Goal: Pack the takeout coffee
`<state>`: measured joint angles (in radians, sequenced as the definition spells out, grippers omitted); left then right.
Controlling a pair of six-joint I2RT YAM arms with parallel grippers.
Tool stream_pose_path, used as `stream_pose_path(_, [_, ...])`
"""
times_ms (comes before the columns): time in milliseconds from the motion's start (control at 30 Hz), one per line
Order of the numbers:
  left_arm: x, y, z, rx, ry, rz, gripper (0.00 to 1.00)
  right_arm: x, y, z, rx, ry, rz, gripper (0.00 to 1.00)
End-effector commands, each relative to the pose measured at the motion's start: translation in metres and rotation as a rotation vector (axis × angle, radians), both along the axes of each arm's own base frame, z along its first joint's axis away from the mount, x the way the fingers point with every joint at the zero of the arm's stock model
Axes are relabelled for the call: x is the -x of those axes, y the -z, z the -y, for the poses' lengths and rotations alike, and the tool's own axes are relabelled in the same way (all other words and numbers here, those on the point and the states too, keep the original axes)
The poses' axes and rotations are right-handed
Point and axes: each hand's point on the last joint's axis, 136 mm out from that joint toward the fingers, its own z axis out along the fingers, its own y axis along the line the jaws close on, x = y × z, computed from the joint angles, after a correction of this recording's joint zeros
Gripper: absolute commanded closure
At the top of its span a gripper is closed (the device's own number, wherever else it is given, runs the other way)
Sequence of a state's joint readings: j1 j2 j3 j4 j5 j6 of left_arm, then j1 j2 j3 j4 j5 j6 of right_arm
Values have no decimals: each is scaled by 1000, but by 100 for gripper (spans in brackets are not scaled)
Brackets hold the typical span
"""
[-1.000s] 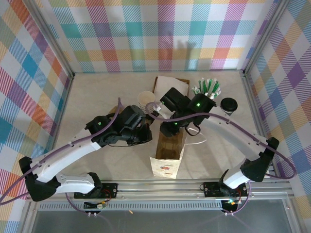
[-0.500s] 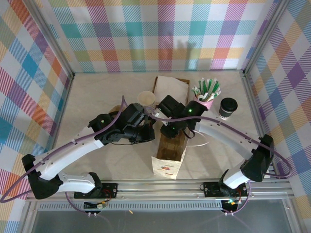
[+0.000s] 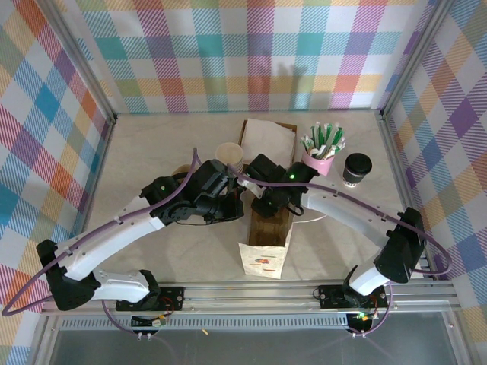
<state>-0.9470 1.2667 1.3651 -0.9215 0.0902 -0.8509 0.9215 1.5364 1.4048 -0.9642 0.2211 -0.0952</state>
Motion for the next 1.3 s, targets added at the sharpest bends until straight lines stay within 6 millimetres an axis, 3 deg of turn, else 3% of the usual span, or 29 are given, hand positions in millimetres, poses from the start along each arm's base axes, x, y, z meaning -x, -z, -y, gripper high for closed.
stream_pose_path(0, [-4, -16, 2, 20, 1, 22, 100, 2, 7, 8, 28, -7, -4, 63])
stream_pose_path(233, [-9, -14, -4, -10, -66, 4, 100, 8, -55, 5, -111, 106, -9, 65])
stream_pose_path(333, [-9, -10, -6, -16, -99, -15, 100, 23, -64, 11, -142, 179, -79, 72])
stream_pose_path(467, [-10, -6, -5, -25, -119, -41, 100, 50, -59, 16, -137, 201, -150, 76])
stream_pose_path(567, [-11, -4, -4, -36, -127, -48, 100, 57, -53, 18, -134, 224, -184, 77])
stream_pose_path(1267, [-13, -2, 5, 0, -103, -30, 100, 24, 13, 3, -25, 216, -111, 84])
